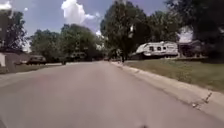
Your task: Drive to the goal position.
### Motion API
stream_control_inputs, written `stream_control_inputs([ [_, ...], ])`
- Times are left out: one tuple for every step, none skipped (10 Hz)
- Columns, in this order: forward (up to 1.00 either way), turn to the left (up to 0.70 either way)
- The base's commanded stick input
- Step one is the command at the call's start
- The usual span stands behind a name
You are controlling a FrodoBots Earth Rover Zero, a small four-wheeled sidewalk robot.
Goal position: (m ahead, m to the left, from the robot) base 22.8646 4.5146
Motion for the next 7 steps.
stream_control_inputs([
  [0.85, 0.0],
  [0.85, 0.0],
  [0.85, 0.0],
  [0.85, 0.0],
  [0.85, 0.0],
  [0.85, 0.0],
  [0.85, 0.0],
])
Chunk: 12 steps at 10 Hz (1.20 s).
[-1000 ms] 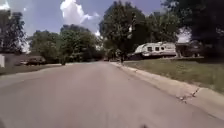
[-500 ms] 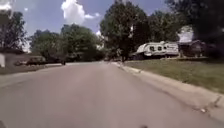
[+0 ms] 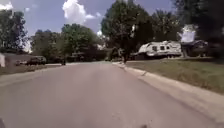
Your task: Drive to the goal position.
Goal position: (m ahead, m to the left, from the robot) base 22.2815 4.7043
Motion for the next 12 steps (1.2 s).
stream_control_inputs([
  [0.85, 0.0],
  [0.85, 0.0],
  [0.85, 0.0],
  [0.85, 0.0],
  [0.85, 0.0],
  [0.85, 0.0],
  [0.85, 0.0],
  [0.85, 0.0],
  [0.85, 0.0],
  [0.85, 0.0],
  [0.85, 0.0],
  [0.85, 0.0],
])
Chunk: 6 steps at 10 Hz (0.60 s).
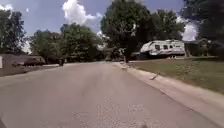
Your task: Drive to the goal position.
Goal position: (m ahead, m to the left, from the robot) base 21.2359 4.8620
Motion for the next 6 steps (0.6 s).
stream_control_inputs([
  [0.85, 0.0],
  [0.85, 0.0],
  [0.85, 0.0],
  [0.85, 0.0],
  [0.85, 0.0],
  [0.85, 0.0],
])
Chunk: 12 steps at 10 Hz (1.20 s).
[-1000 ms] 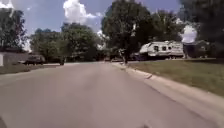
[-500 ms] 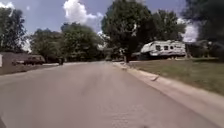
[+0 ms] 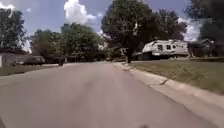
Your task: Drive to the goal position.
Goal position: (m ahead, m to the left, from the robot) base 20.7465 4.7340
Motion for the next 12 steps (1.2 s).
stream_control_inputs([
  [0.85, 0.0],
  [0.85, 0.0],
  [0.85, 0.0],
  [0.85, 0.0],
  [0.85, 0.0],
  [0.85, 0.14],
  [0.85, 0.3],
  [0.85, 0.34],
  [0.85, 0.18],
  [0.85, 0.0],
  [0.85, 0.0],
  [0.85, 0.0],
])
